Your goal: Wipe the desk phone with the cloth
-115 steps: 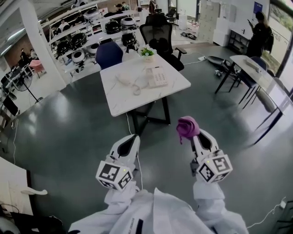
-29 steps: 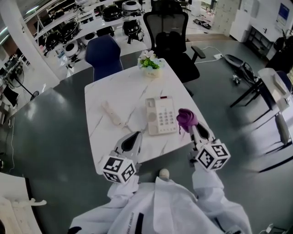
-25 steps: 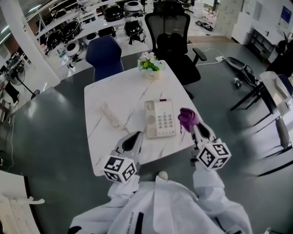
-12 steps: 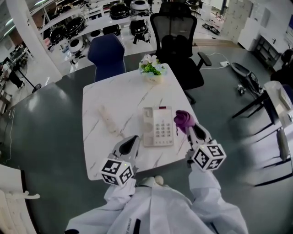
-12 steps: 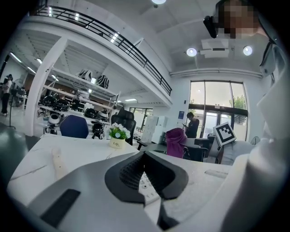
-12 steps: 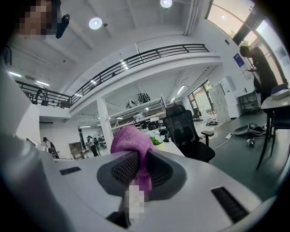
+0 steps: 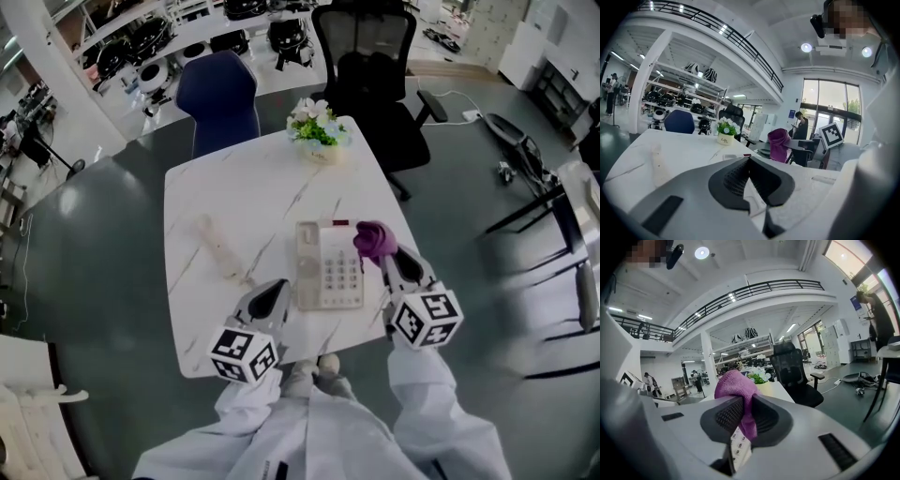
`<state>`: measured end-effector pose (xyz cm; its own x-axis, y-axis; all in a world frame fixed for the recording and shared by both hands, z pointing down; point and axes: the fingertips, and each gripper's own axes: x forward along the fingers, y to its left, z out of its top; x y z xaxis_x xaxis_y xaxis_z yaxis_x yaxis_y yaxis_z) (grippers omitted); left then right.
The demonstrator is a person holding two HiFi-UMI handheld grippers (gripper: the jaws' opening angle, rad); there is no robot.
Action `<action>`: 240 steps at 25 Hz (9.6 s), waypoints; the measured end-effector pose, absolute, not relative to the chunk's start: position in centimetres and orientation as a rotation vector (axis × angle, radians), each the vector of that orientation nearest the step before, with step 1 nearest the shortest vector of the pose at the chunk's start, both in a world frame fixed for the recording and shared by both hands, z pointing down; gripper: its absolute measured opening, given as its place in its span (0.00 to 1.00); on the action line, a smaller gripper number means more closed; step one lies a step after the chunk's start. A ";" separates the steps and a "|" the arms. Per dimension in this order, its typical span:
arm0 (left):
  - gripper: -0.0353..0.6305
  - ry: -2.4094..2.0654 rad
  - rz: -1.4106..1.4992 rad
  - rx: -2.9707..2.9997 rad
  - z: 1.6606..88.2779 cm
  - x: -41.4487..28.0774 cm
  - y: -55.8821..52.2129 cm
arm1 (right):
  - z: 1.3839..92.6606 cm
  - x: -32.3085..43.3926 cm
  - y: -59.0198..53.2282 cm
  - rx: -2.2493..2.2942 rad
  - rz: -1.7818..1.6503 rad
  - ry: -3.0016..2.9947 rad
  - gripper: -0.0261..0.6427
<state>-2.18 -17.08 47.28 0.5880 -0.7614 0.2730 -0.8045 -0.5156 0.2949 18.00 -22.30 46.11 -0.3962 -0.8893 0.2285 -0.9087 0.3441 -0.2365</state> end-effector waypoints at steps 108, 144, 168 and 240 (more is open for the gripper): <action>0.05 -1.127 0.175 2.372 52.1 -0.8 -17.8 | 57.8 9.8 -22.2 0.993 0.137 -2.068 0.09; 0.05 -1.109 0.176 2.384 51.0 -1.2 -14.8 | 59.4 9.4 -15.7 0.868 0.152 -2.011 0.09; 0.05 -1.089 0.164 2.397 50.8 -0.8 -14.4 | 60.0 9.6 -12.8 0.842 0.223 -2.031 0.09; 0.05 -1.245 0.130 2.279 51.6 -5.4 -21.9 | 53.0 4.7 -31.2 0.929 -0.081 -2.121 0.09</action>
